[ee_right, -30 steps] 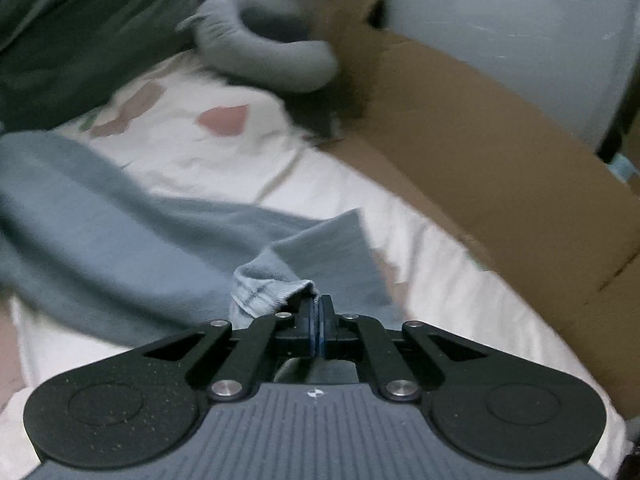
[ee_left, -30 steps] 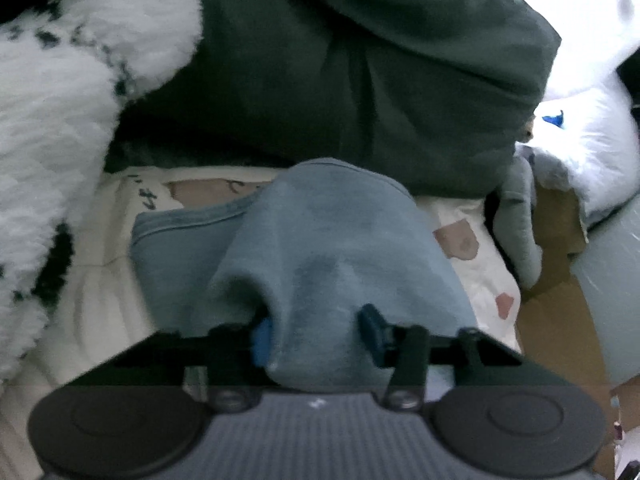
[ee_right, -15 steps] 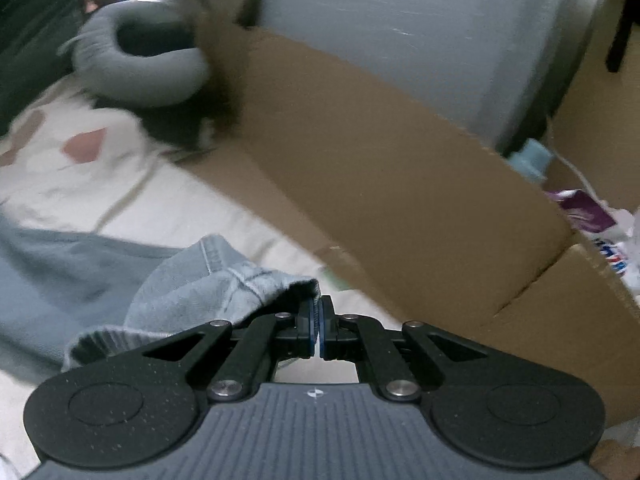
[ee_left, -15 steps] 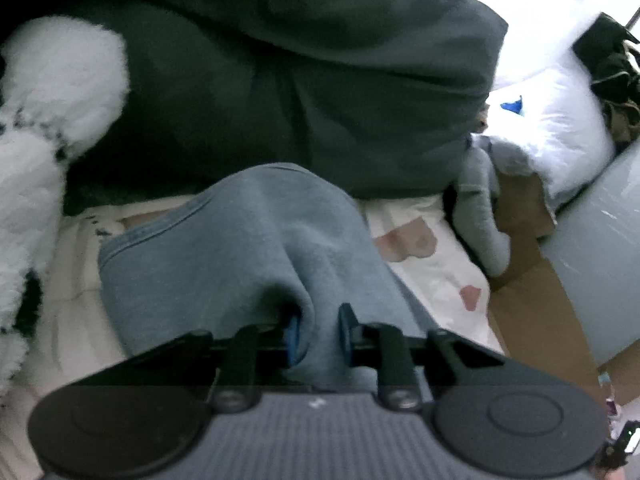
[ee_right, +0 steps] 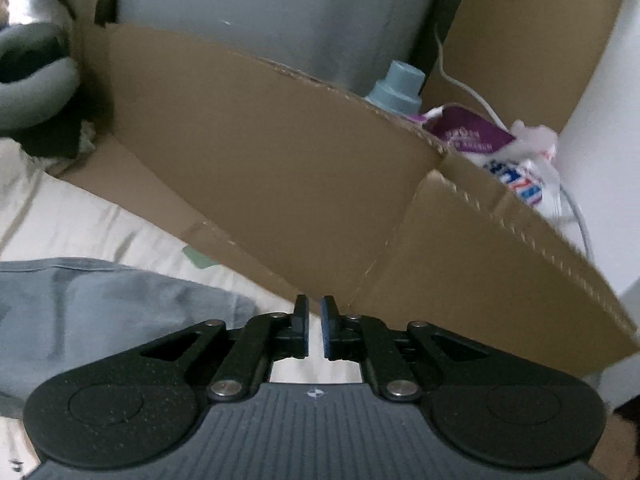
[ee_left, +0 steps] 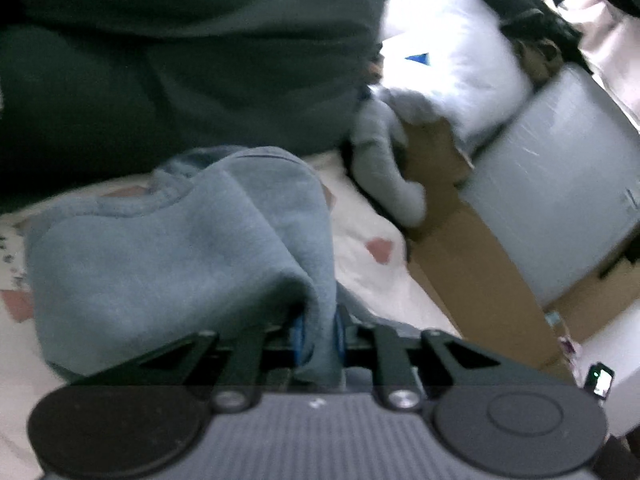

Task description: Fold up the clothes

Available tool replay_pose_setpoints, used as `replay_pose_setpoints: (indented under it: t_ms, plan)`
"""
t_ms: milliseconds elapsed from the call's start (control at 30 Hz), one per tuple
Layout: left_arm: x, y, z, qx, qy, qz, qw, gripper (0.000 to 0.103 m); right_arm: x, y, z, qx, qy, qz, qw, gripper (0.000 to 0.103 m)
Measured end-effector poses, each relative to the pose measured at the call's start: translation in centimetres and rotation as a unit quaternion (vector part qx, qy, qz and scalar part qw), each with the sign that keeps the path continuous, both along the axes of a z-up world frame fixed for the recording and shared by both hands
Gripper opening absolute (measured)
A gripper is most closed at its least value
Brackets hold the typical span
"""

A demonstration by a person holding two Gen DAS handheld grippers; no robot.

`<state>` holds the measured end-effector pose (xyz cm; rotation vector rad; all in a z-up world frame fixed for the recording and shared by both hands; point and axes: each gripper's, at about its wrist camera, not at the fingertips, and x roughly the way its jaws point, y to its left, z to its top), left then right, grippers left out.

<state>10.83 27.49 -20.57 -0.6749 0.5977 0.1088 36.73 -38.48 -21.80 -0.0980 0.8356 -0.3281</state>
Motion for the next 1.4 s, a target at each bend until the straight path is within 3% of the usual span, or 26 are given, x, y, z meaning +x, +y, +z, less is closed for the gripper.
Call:
replay_pose_setpoints:
  t_ms: [33, 100, 467, 567, 633, 767, 967, 1033, 1200, 1400]
  plan:
    - [0.3, -0.5, -0.1, -0.001, -0.001, -0.008, 1.0000, 0.015, -0.4, 0.3, -0.1, 0.007, -0.004, 0.004, 1.000, 0.031]
    - [0.8, -1.4, -0.3, -0.004, -0.004, -0.024, 0.9997, 0.015, -0.9, 1.1, -0.1, 0.025, -0.014, 0.015, 0.999, 0.041]
    - [5.0, -7.4, -2.9, -0.011, 0.023, -0.142, 0.9895, 0.016, -3.6, 7.7, 0.8, 0.136, -0.040, 0.066, 0.988, 0.042]
    - [6.2, -8.7, -3.9, -0.017, 0.051, -0.164, 0.9850, 0.022, -4.4, 9.9, 0.6, 0.159, -0.040, 0.082, 0.983, 0.046]
    - [6.5, -9.3, -4.1, -0.023, 0.065, -0.172, 0.9827, 0.034, -4.9, 11.3, 0.4, 0.172, -0.041, 0.094, 0.980, 0.055]
    - [6.6, -10.3, -3.6, -0.019, 0.071, -0.198, 0.9775, 0.043, -5.9, 13.9, -0.1, 0.190, -0.037, 0.109, 0.975, 0.058]
    - [5.4, -9.4, -1.0, 0.014, 0.078, -0.201, 0.9764, 0.046, -7.4, 16.5, 0.1, 0.213, -0.028, 0.122, 0.969, 0.058]
    - [4.8, -8.3, 0.2, 0.029, 0.077, -0.192, 0.9779, 0.055, -7.8, 17.3, 0.4, 0.221, -0.020, 0.128, 0.967, 0.058]
    - [2.9, -4.8, 2.2, 0.068, 0.093, -0.161, 0.9802, 0.063, -9.1, 19.1, 1.9, 0.221, -0.018, 0.152, 0.963, 0.058]
    - [1.3, -0.4, 2.3, 0.118, 0.118, -0.132, 0.9771, 0.064, -10.4, 19.7, 3.5, 0.229, -0.019, 0.153, 0.961, 0.059]
